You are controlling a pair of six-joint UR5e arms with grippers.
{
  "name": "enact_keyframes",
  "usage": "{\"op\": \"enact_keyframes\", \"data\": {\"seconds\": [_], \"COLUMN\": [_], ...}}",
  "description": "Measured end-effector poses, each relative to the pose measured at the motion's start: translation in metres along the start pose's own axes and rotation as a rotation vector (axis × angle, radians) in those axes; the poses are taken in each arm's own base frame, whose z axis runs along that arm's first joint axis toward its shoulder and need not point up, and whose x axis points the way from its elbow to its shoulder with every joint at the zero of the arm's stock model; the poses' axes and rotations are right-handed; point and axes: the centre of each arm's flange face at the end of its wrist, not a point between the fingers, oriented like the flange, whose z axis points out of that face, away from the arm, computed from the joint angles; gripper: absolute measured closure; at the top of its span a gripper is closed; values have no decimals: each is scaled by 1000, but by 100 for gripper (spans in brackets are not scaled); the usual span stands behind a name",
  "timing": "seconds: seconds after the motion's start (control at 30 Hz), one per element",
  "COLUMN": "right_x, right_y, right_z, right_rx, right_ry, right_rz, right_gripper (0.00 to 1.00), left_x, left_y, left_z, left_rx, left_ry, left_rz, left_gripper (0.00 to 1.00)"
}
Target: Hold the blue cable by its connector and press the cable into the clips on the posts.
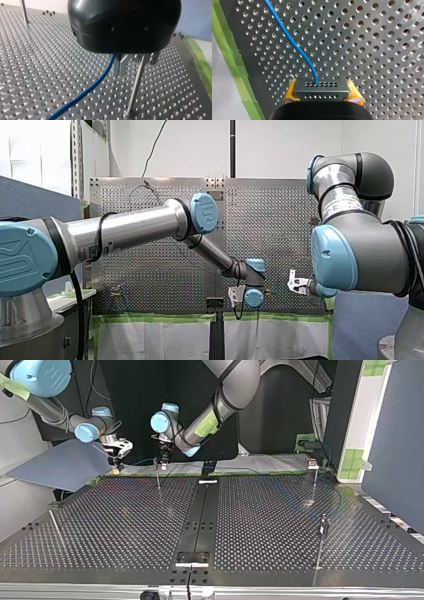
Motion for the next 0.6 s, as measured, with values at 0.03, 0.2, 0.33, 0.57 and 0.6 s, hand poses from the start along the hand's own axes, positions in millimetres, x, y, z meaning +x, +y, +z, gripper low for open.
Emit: {"op": "enact_keyframes", "data": {"seconds": [0.03,0.2,0.33,0.57,0.6], "right_x": [0,1,1,1,1], "right_y": [-1,-3,-6,-11,-13], "right_z": [0,2,2,3,4], "right_rx": [1,6,10,20,24], "right_ry": [1,6,7,8,9], "right_rz": [0,-4,-6,-8,-9], "right_gripper": [100,100,100,100,100], "left_x": [0,5,11,11,11], "left_y": [2,16,23,26,27], "left_z": [1,4,2,6,6], "left_rx": [-2,-14,-17,-11,-12], "left_ry": [0,12,22,22,22], "left_rz": [1,10,17,15,15], "left_gripper": [100,100,100,100,100]}}
